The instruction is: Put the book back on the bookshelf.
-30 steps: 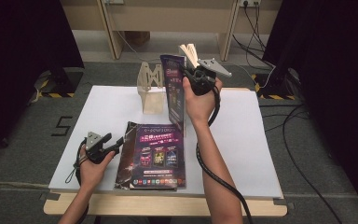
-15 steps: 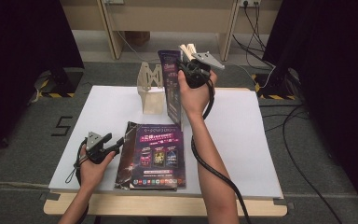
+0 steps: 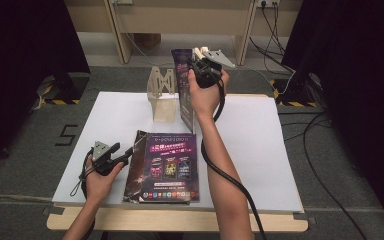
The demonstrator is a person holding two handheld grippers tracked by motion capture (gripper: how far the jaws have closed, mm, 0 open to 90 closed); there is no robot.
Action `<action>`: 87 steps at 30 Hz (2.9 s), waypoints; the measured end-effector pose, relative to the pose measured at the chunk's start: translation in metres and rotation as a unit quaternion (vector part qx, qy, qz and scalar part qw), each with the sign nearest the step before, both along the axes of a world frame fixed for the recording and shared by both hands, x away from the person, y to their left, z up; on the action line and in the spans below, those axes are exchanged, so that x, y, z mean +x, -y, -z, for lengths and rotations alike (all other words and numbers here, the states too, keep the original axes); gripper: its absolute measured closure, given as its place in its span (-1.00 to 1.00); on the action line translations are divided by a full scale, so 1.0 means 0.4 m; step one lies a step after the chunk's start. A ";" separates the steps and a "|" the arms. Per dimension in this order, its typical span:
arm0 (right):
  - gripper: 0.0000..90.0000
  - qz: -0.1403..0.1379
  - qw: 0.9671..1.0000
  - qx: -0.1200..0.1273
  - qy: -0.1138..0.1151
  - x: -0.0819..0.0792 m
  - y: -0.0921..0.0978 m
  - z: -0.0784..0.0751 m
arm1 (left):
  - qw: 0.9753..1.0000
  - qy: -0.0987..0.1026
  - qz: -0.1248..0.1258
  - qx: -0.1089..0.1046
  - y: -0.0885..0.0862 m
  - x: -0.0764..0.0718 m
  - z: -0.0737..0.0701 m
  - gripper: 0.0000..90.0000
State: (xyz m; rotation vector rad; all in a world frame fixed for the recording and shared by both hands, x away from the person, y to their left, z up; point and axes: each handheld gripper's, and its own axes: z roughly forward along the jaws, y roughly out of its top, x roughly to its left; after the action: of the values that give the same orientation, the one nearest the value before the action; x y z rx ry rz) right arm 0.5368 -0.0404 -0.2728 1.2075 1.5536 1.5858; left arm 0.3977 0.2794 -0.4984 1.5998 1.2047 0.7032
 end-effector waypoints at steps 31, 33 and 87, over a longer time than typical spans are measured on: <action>0.86 0.016 1.000 -0.008 0.011 0.083 -0.042 0.001 | 1.000 0.005 0.003 0.006 0.003 -0.003 0.000 -0.12; 0.85 0.017 1.000 -0.010 0.012 0.089 -0.044 -0.003 | 1.000 0.006 0.003 0.005 0.002 -0.003 0.000 -0.12; 0.85 0.048 0.996 -0.063 0.046 0.098 -0.101 0.083 | 1.000 0.011 0.008 0.011 0.005 -0.006 0.000 -0.10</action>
State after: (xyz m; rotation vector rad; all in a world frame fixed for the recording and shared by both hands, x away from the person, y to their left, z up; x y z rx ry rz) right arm 0.5760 -0.0002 -0.3062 1.1080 1.4907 1.4405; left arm 0.3953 0.2774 -0.4982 1.6134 1.1716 0.7239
